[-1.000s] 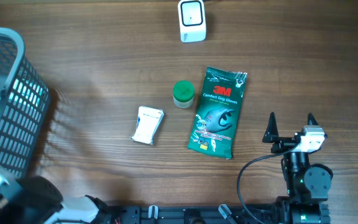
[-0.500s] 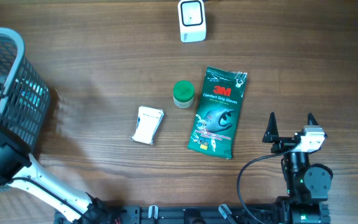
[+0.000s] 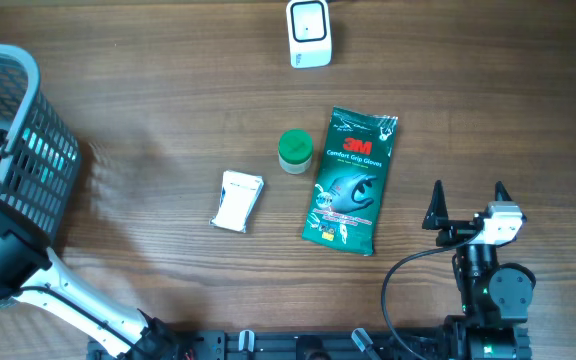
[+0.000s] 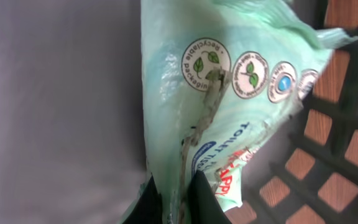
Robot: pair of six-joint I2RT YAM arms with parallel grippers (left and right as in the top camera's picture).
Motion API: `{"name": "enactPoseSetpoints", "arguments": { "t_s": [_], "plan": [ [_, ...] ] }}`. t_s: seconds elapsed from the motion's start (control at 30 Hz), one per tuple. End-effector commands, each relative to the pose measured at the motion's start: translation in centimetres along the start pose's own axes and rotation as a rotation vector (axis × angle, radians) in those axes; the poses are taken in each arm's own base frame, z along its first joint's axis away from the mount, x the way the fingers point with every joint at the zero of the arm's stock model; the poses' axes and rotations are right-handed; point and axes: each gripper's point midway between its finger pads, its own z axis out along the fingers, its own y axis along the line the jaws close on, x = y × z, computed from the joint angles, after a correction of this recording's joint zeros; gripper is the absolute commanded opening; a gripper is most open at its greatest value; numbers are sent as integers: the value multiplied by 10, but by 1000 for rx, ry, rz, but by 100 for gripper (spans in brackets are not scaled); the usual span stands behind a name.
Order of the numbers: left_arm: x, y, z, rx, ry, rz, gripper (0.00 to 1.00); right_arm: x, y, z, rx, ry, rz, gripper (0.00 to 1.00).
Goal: Scan the item barcode
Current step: 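Reach into the basket and grasp the pale green wipes pack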
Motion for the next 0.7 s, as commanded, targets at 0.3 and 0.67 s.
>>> {"name": "enactPoseSetpoints", "arguments": {
  "t_s": [0.3, 0.67],
  "plan": [
    [30, -67, -236, 174, -474, 105, 4, -2, 3, 0, -13, -10, -12, 100],
    [36, -49, -235, 106, -466, -38, 100, -2, 3, 0, -13, -10, -12, 100]
  ]
}}
